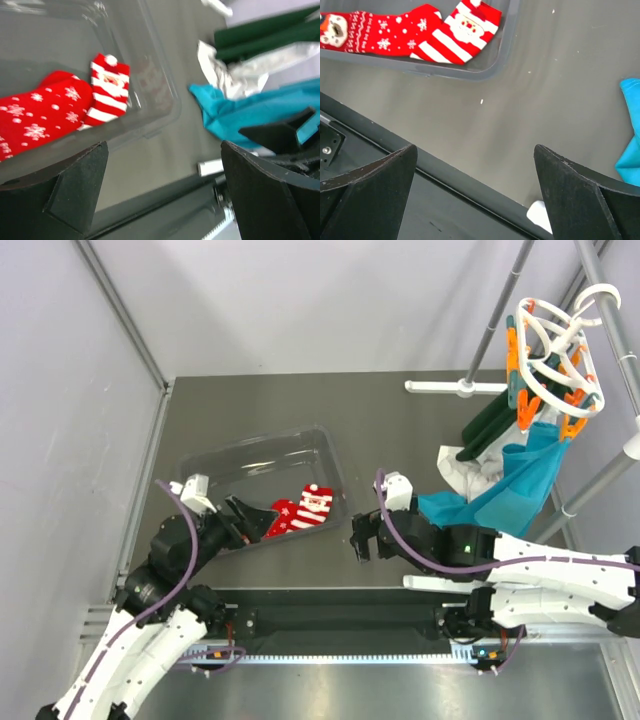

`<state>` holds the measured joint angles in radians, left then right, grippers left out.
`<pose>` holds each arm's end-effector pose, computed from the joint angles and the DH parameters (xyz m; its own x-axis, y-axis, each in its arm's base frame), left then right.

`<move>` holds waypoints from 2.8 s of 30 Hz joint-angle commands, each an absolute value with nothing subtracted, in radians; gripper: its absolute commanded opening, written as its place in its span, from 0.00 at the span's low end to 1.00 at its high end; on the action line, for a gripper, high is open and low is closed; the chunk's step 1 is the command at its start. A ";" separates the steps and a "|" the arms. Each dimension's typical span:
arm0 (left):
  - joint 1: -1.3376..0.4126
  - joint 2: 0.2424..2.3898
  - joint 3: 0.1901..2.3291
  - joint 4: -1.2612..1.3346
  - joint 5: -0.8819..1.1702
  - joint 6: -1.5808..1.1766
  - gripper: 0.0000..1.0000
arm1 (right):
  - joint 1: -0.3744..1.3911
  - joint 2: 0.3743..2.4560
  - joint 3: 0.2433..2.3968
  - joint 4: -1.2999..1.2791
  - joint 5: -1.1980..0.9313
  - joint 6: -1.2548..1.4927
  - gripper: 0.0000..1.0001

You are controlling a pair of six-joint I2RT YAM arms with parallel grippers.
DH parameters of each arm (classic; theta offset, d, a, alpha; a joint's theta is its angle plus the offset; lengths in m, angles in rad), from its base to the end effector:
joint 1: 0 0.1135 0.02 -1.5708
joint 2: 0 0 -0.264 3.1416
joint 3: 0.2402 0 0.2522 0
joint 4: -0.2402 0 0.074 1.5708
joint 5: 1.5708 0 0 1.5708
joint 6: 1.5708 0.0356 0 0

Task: Clip the socks to the hanger
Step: Move the hanger to the corner of the board.

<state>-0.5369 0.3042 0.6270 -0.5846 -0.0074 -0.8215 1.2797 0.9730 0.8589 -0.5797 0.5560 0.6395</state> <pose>0.0751 -0.0444 0.2988 -0.5215 -0.5416 -0.6593 0.1814 0.6847 -0.7059 0.0759 0.1879 0.2968 -0.5633 -0.1140 -0.8183 -0.4499 0.8731 0.1880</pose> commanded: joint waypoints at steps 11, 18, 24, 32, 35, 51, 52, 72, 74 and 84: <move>-0.534 0.618 0.689 0.175 0.425 -0.963 0.84 | 1.276 0.916 1.061 -0.584 0.413 0.545 1.00; -0.540 0.784 0.759 0.330 0.504 -1.026 0.82 | 1.445 0.936 1.248 -0.691 0.591 0.462 1.00; -0.664 0.882 0.804 0.351 0.466 -1.005 0.78 | 1.457 0.867 1.230 -0.857 0.833 0.584 0.90; -0.913 1.098 0.972 0.281 0.379 -0.884 0.75 | 1.442 0.698 1.063 -0.882 1.041 0.644 0.86; -0.943 1.134 1.003 0.285 0.362 -0.873 0.75 | 1.407 0.629 1.040 -0.922 1.069 0.699 0.82; -1.006 1.230 1.057 0.344 0.364 -0.877 0.71 | 1.384 0.500 1.084 -1.474 1.219 1.247 0.77; -1.006 1.230 1.057 0.345 0.364 -0.876 0.70 | 1.382 0.489 1.088 -1.474 1.223 1.240 0.77; -1.015 1.262 1.141 0.339 0.400 -0.824 0.70 | 1.338 0.492 1.178 -1.388 1.253 0.926 0.87; -1.017 1.291 1.176 0.339 0.410 -0.786 0.70 | 1.338 0.529 1.184 -1.280 1.203 0.849 0.87; -1.017 1.344 1.325 0.402 0.327 -0.637 0.71 | 1.336 0.512 1.247 -0.832 0.689 0.312 0.77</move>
